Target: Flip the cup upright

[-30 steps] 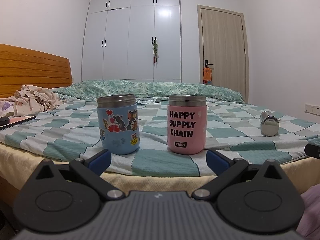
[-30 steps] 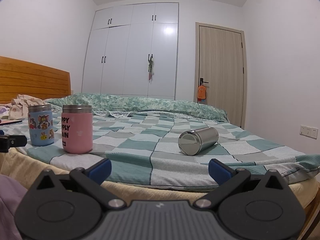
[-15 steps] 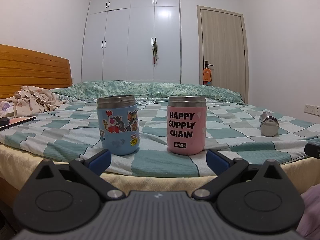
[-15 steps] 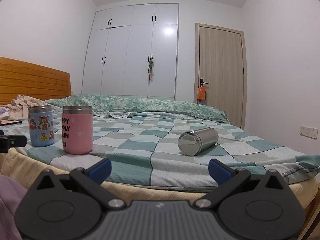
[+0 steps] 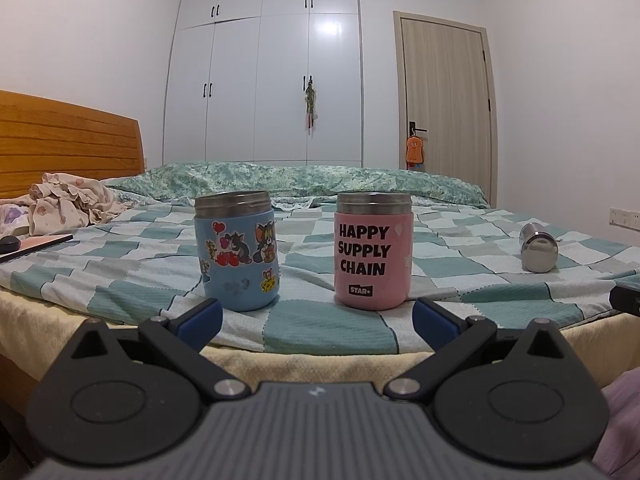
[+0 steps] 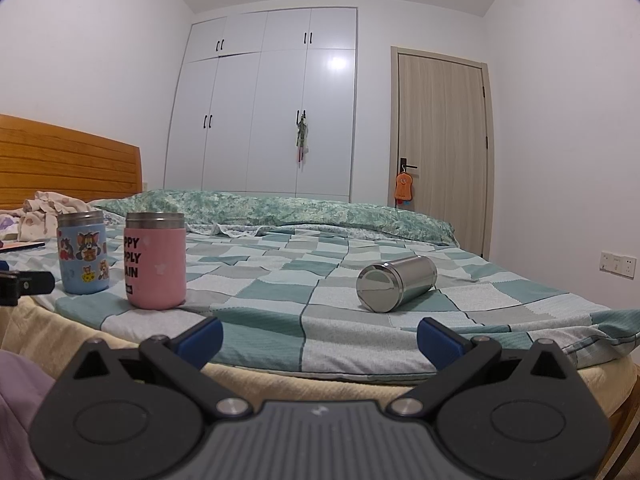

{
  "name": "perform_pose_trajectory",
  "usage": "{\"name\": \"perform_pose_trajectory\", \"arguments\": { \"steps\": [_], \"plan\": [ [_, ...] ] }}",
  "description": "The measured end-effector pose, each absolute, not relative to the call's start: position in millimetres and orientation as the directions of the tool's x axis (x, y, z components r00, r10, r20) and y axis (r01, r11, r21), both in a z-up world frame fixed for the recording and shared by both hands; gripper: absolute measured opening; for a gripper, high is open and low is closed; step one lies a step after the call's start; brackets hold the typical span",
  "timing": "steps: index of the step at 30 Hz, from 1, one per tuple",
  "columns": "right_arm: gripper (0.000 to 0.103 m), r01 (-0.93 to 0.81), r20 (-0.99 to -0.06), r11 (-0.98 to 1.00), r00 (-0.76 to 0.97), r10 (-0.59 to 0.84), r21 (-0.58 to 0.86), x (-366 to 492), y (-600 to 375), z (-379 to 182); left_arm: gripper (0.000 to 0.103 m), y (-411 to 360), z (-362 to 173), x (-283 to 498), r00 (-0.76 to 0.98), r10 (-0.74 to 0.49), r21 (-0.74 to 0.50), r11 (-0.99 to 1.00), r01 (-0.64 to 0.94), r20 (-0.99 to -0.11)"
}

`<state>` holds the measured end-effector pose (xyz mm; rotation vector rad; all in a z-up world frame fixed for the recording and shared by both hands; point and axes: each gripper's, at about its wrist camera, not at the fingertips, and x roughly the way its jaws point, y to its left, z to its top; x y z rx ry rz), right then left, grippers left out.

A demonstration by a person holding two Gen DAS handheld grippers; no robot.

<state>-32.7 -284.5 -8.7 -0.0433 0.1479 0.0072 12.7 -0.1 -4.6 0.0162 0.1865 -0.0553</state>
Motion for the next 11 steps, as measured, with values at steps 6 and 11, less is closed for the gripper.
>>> {"name": "perform_pose_trajectory", "arguments": {
  "steps": [6,11],
  "plan": [
    [0.103,-0.01,-0.147,0.999,0.989,0.004,-0.042,-32.6,-284.5,-8.7,0.103,0.0,-4.9,12.5,0.982,-0.053,0.014,0.998,0.056,-0.184],
    [0.103,-0.011,-0.148,0.999,0.989,0.004,-0.043,-32.8,-284.4,-8.9,0.103,1.1,-5.6,13.0,0.982,-0.054,0.013,0.998,0.058,-0.182]
  ]
}}
